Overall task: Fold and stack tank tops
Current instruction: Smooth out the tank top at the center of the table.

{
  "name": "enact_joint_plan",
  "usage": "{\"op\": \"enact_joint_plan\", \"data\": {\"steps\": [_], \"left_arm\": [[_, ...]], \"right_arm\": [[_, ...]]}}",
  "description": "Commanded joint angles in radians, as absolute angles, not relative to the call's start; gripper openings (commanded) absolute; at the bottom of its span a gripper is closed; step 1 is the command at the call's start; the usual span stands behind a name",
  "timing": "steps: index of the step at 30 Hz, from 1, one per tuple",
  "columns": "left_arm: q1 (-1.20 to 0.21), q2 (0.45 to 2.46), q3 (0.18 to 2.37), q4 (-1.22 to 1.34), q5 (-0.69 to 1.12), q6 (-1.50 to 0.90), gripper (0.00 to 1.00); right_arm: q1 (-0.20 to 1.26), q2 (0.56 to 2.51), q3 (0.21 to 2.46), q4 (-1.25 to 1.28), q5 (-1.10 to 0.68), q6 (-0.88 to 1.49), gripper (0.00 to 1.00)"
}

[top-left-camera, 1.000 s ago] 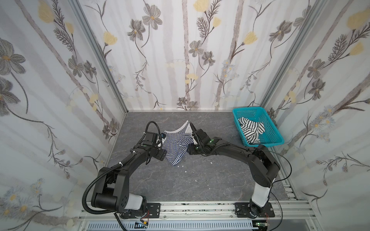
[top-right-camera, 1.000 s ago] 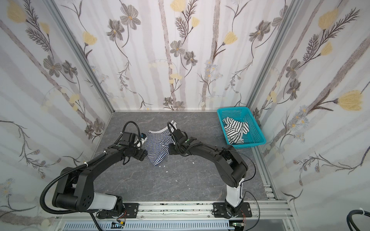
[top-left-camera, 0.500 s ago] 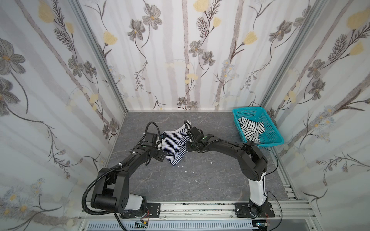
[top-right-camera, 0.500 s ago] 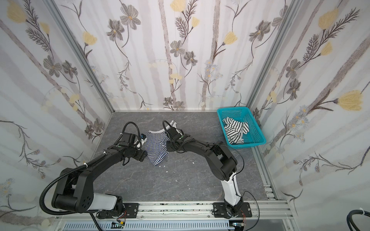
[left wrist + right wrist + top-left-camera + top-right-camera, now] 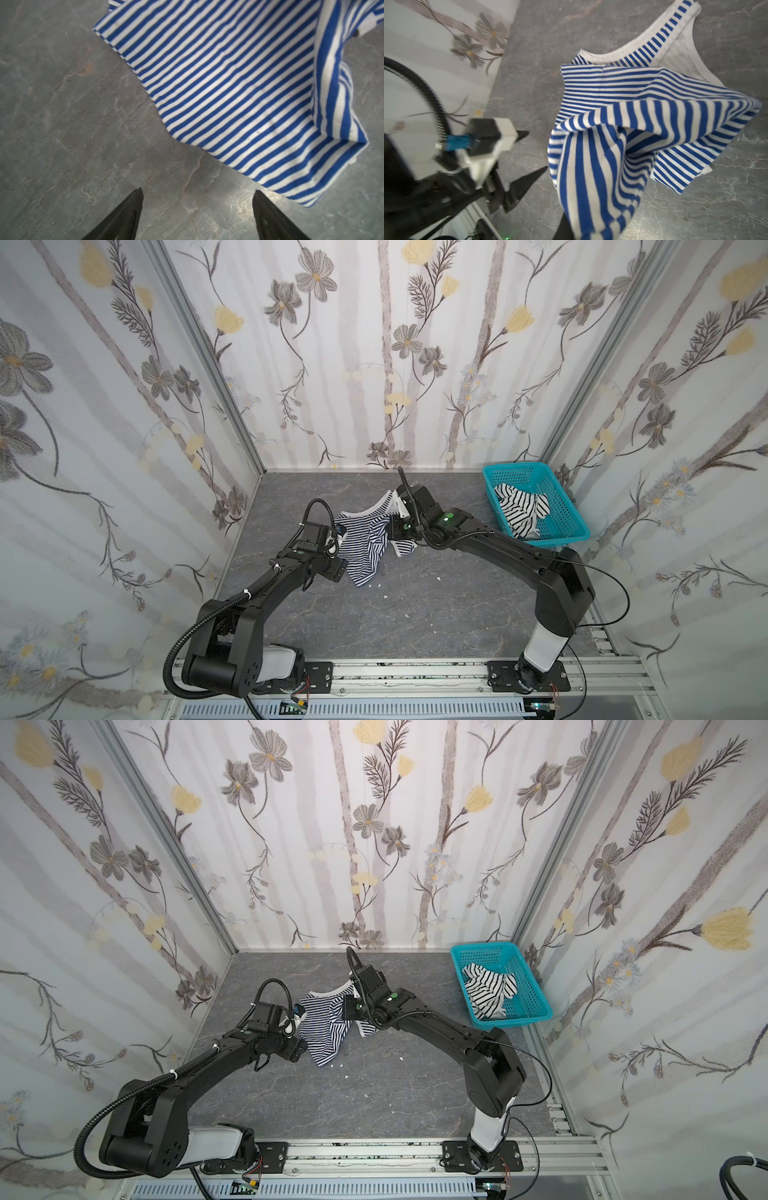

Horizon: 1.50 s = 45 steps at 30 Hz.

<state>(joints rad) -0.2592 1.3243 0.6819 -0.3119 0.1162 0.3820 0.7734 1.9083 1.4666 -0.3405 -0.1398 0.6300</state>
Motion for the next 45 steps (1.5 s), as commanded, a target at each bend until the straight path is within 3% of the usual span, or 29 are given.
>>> {"op": "enact_joint_plan", "data": {"steps": [1, 7, 23, 28, 34, 41, 45], "left_arm": [[-0.299, 1.288, 0.645, -0.308, 0.124, 0.429, 0.84], [-0.389, 1.225, 0.609, -0.305, 0.139, 0.442, 0.81], [-0.567, 1.393, 0.627, -0.257, 0.019, 0.445, 0.61], [-0.565, 1.479, 0.654, -0.248, -0.101, 0.471, 0.33], [-0.555, 1.359, 0.704, -0.288, -0.178, 0.559, 0.07], [-0.557, 1.295, 0.806, -0.35, -0.265, 0.735, 0.05], [-0.558, 1.316, 0.838, -0.35, -0.247, 0.823, 0.09]], "right_arm": [[0.726, 1.876, 1.469, -0.286, -0.217, 0.668, 0.0], [0.64, 1.852, 1.392, -0.187, -0.279, 0.723, 0.01], [0.603, 1.883, 1.312, -0.125, -0.31, 0.753, 0.0], [0.597, 1.856, 1.278, -0.123, -0.306, 0.753, 0.0], [0.594, 1.831, 1.224, -0.123, -0.307, 0.746, 0.0], [0.588, 1.809, 1.152, -0.121, -0.307, 0.738, 0.0], [0.578, 1.781, 1.104, -0.12, -0.298, 0.735, 0.0]]}}
